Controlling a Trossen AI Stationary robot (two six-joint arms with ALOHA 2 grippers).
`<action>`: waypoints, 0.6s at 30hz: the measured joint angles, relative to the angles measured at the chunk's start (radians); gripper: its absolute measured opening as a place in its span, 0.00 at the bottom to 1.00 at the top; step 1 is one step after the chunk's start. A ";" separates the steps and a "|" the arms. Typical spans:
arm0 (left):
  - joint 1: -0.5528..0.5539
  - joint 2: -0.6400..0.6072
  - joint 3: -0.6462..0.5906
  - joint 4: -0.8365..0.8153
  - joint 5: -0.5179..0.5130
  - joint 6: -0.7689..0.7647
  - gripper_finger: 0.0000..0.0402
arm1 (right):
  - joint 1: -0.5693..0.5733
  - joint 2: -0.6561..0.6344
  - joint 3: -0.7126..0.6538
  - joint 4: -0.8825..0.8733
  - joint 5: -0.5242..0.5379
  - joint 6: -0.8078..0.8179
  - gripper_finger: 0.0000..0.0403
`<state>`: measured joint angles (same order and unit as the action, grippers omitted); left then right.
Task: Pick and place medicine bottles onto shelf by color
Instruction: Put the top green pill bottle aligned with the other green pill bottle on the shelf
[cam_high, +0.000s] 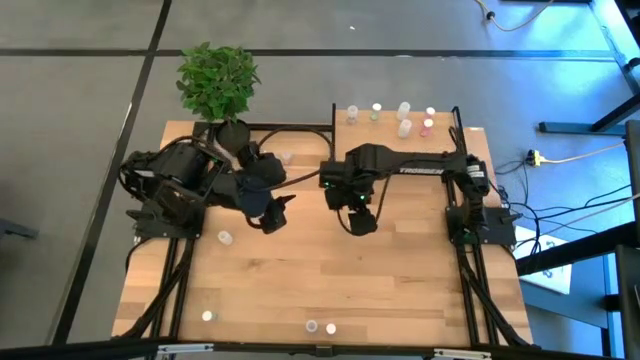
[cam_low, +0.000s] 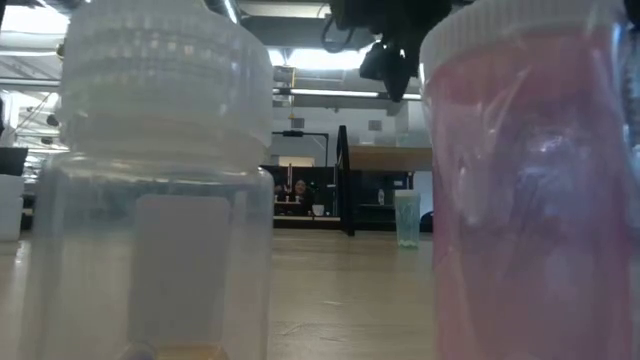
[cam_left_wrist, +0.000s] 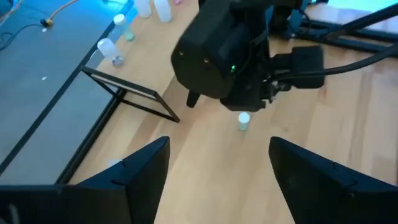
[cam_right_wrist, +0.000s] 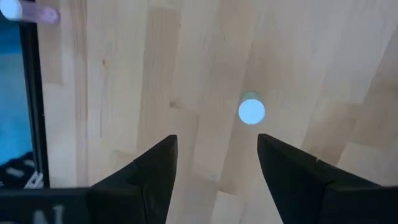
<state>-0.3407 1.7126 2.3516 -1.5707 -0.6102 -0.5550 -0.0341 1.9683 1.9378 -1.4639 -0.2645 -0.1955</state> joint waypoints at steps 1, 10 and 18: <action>-0.006 -0.009 0.000 0.000 -0.005 -0.009 0.67 | 0.000 -0.012 -0.022 0.021 -0.004 0.007 0.56; -0.049 -0.058 0.000 0.000 -0.060 -0.021 0.67 | -0.002 -0.225 -0.381 0.384 0.053 0.136 0.56; -0.048 -0.064 0.001 0.000 -0.065 -0.029 0.67 | 0.018 -0.239 -0.539 0.499 0.139 0.094 0.56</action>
<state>-0.3885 1.6482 2.3522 -1.5711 -0.6754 -0.5838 -0.0160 1.7298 1.3990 -0.9648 -0.1260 -0.1019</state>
